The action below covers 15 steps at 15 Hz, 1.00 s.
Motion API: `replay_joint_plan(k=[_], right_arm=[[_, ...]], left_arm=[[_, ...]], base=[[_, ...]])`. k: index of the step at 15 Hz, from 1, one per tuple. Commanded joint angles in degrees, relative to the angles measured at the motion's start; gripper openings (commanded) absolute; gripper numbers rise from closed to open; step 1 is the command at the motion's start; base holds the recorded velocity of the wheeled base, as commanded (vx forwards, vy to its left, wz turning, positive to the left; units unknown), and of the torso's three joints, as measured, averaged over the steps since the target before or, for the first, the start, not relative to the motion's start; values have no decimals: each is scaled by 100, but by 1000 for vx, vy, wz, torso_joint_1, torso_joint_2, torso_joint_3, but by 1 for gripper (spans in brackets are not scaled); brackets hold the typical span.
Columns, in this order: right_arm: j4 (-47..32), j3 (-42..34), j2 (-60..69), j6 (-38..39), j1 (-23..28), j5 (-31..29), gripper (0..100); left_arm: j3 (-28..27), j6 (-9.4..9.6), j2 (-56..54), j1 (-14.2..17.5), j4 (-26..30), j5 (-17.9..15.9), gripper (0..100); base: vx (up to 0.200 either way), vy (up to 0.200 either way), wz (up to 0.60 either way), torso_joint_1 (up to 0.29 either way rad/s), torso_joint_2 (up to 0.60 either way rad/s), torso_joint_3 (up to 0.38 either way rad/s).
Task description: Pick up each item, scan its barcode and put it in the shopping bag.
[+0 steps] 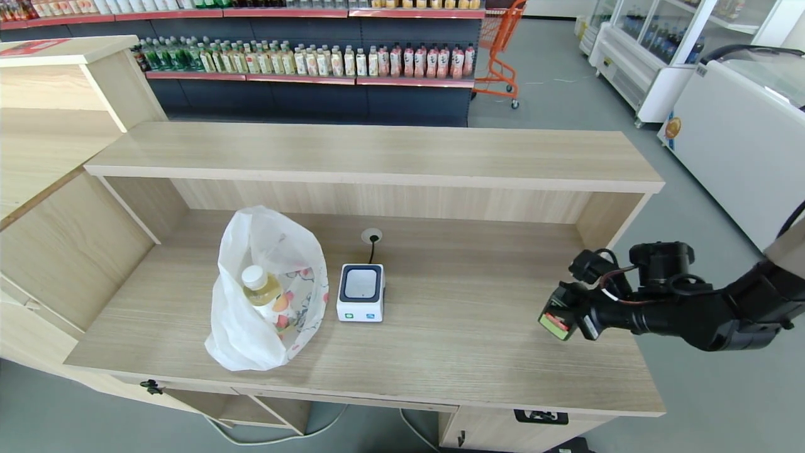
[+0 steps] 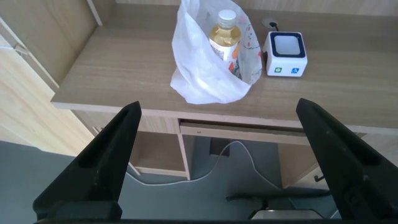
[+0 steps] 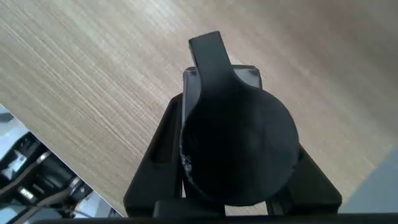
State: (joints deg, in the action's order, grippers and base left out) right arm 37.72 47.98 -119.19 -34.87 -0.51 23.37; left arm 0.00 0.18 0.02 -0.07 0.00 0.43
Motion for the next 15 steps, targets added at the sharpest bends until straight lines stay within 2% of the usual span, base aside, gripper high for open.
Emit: replay_joint_plan(k=[1, 2, 3, 4, 5, 6, 7, 8, 9, 10, 13, 15], right_arm=[[1071, -1291, 1600, 50, 385, -43, 0], [1502, -1854, 2031, -556, 508, -17, 0], [1537, -2188, 2365, -1427, 579, 115, 0], [1308, -2205, 2497, -2429, 570, 599, 0], [1150, -2179, 2514, -2991, 552, 1047, 0], [825, -2153, 2532, -4195, 543, 1917, 0], [139, -2100, 2585, -6129, 499, 2655, 0], [-274, -2056, 2708, -7605, 499, 3130, 0], [-660, -2047, 2787, -8607, 403, 3534, 0], [-1214, -2074, 2875, -9504, 78, 3763, 0], [-2453, -2082, 2998, -11455, -546, 3851, 0], [-2673, -2074, 2998, -12114, -1056, 4026, 0]], left_arm=[[0, -1, -2, 7, 0, 1, 100], [0, -1, -2, -1, 0, 1, 100], [0, -1, -2, -1, 0, 1, 100], [0, -1, -2, 7, 0, 1, 100], [0, -1, -2, 7, 0, 1, 100], [0, -1, -2, -1, 0, 1, 100], [0, -1, -2, -1, 0, 1, 100], [0, -1, -2, -1, 0, 1, 100], [0, -1, -2, -1, 0, 1, 100], [0, -1, -2, -1, 0, 1, 100], [0, -1, -2, -1, 0, 1, 100], [0, -1, -2, -1, 0, 1, 100]], base=[[0, 0, 0, 0, 0, 0], [0, 0, 0, 0, 0, 0], [0, 0, 0, 0, 0, 0], [0, 0, 0, 0, 0, 0], [0, 0, 0, 0, 0, 0], [0, 0, 0, 0, 0, 0], [0, 0, 0, 0, 0, 0], [0, 0, 0, 0, 0, 0], [0, 0, 0, 0, 0, 0], [0, 0, 0, 0, 0, 0], [0, 0, 0, 0, 0, 0], [0, 0, 0, 0, 0, 0]])
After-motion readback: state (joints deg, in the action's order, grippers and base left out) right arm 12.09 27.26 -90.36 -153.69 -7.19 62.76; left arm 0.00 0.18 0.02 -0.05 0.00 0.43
